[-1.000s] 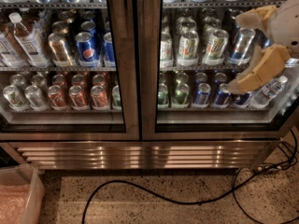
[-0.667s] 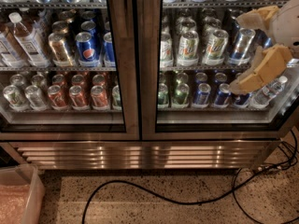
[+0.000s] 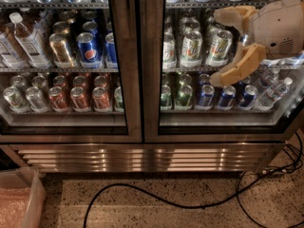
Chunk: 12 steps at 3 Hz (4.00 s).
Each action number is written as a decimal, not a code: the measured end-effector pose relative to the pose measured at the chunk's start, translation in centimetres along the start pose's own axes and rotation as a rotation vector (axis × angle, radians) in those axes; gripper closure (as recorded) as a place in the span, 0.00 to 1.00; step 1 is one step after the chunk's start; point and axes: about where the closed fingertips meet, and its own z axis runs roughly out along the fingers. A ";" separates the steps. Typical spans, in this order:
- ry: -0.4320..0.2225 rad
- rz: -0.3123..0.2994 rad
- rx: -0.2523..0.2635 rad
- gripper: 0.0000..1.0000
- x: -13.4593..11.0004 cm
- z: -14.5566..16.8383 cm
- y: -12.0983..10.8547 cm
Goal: Open right fridge door
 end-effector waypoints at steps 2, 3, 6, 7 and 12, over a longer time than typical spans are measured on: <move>-0.158 -0.021 -0.070 0.00 -1.4 2.6 -0.7; -0.159 -0.021 -0.070 0.00 -1.4 2.6 -0.7; -0.287 -0.087 -0.082 0.00 -2.8 7.9 -4.0; -0.309 -0.118 -0.089 0.00 -3.9 8.9 -5.1; -0.358 -0.115 -0.219 0.08 -5.5 13.1 -3.8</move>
Offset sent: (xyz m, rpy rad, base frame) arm 0.0179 0.0338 0.0015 0.1853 -0.0179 0.1465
